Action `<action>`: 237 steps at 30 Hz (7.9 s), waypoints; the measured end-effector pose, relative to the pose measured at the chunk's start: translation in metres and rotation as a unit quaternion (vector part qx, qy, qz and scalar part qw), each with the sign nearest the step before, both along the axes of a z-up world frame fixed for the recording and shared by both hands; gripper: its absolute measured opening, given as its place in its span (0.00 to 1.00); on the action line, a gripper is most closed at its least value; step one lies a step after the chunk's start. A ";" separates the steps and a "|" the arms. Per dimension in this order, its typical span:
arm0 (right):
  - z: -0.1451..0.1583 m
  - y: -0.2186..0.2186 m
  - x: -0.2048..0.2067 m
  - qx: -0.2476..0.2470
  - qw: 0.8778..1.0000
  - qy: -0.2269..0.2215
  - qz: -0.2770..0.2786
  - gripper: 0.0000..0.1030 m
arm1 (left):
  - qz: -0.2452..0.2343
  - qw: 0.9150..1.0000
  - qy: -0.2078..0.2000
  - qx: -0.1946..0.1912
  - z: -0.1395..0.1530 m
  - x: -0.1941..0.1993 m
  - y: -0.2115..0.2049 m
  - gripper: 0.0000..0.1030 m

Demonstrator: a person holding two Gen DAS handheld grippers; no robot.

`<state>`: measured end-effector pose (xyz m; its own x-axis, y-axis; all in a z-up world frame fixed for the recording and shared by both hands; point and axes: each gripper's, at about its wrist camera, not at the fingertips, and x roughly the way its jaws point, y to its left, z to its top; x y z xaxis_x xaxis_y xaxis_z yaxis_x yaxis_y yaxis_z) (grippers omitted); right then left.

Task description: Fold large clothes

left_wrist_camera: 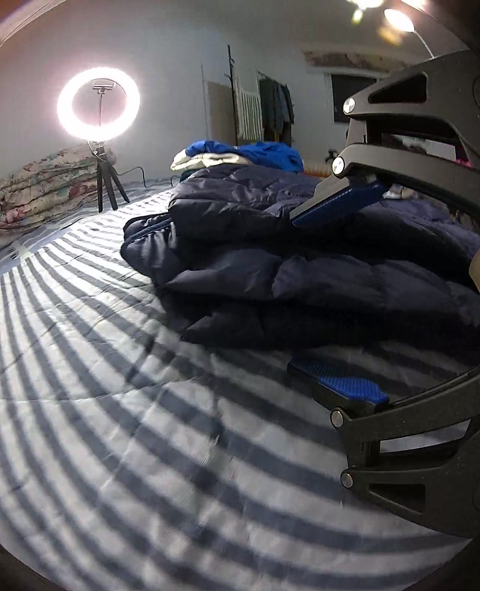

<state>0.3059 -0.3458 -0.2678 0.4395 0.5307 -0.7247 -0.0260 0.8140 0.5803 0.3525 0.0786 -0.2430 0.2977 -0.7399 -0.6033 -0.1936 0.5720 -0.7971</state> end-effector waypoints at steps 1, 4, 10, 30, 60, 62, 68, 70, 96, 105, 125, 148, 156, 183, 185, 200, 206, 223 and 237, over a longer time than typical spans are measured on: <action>0.000 -0.001 0.001 0.008 1.000 -0.001 -0.003 0.85 | 0.000 1.000 0.000 -0.006 -0.001 -0.001 0.000 0.73; -0.002 -0.004 0.005 0.028 1.000 -0.001 -0.007 0.86 | -0.002 1.000 -0.004 -0.013 0.002 0.003 -0.008 0.73; -0.004 -0.001 0.007 0.042 0.999 -0.003 0.000 0.85 | -0.010 1.000 -0.013 -0.025 0.008 0.011 -0.026 0.73; -0.009 0.016 0.030 0.045 0.999 0.005 -0.002 0.71 | -0.048 0.998 -0.025 0.045 0.003 0.048 -0.071 0.73; 0.108 0.055 -0.016 -0.188 0.972 -0.138 0.027 0.17 | -0.137 0.887 -0.280 0.342 0.132 -0.042 -0.185 0.22; 0.116 0.053 -0.022 -0.192 0.970 -0.146 0.025 0.17 | -0.136 0.884 -0.290 0.342 0.138 -0.049 -0.184 0.22; 0.132 0.046 -0.034 -0.205 0.966 -0.160 0.013 0.17 | -0.140 0.873 -0.317 0.342 0.155 -0.065 -0.195 0.22; 0.137 0.046 -0.038 -0.209 0.964 -0.163 0.010 0.17 | -0.142 0.873 -0.321 0.340 0.157 -0.068 -0.198 0.22; 0.212 -0.131 0.010 -0.287 0.935 -0.192 -0.081 0.16 | -0.219 0.846 -0.400 0.277 0.212 0.030 -0.388 0.22; 0.229 -0.212 0.088 -0.329 0.915 -0.201 -0.115 0.16 | -0.221 0.847 -0.416 0.247 0.217 0.119 -0.461 0.22; 0.143 -0.305 0.198 -0.300 0.932 -0.086 -0.186 0.33 | -0.191 0.848 -0.335 0.363 0.137 0.265 -0.530 0.68; 0.150 -0.320 0.157 -0.328 0.918 -0.057 -0.214 0.66 | -0.181 0.835 -0.351 0.383 0.167 0.237 -0.505 0.73; 0.192 -0.283 0.108 -0.314 0.917 -0.086 -0.228 0.66 | -0.175 0.843 -0.357 0.363 0.204 0.170 -0.447 0.73; 0.307 -0.090 -0.142 -0.326 0.889 -0.211 -0.243 0.90 | -0.156 0.815 -0.462 0.313 0.343 -0.142 -0.286 0.84; 0.305 -0.086 -0.150 -0.327 0.886 -0.217 -0.246 0.94 | -0.153 0.811 -0.469 0.315 0.342 -0.154 -0.282 0.89; 0.277 -0.074 -0.165 -0.333 0.879 -0.218 -0.263 1.00 | -0.148 0.793 -0.480 0.346 0.314 -0.190 -0.275 1.00; 0.269 -0.068 -0.162 -0.338 0.879 -0.214 -0.258 1.00 | -0.153 0.787 -0.483 0.350 0.307 -0.195 -0.276 1.00; 0.262 -0.073 -0.163 -0.332 0.880 -0.206 -0.271 1.00 | -0.170 0.781 -0.487 0.352 0.303 -0.198 -0.280 1.00; 0.262 -0.071 -0.163 -0.330 0.880 -0.206 -0.271 1.00 | -0.174 0.777 -0.494 0.350 0.305 -0.205 -0.285 1.00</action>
<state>0.1429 -0.4168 -0.0056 0.7968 -0.3144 -0.5161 0.3715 0.9284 0.0081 0.1474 -0.2061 0.0617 0.7267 -0.4724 -0.4987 0.5773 0.8134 0.0707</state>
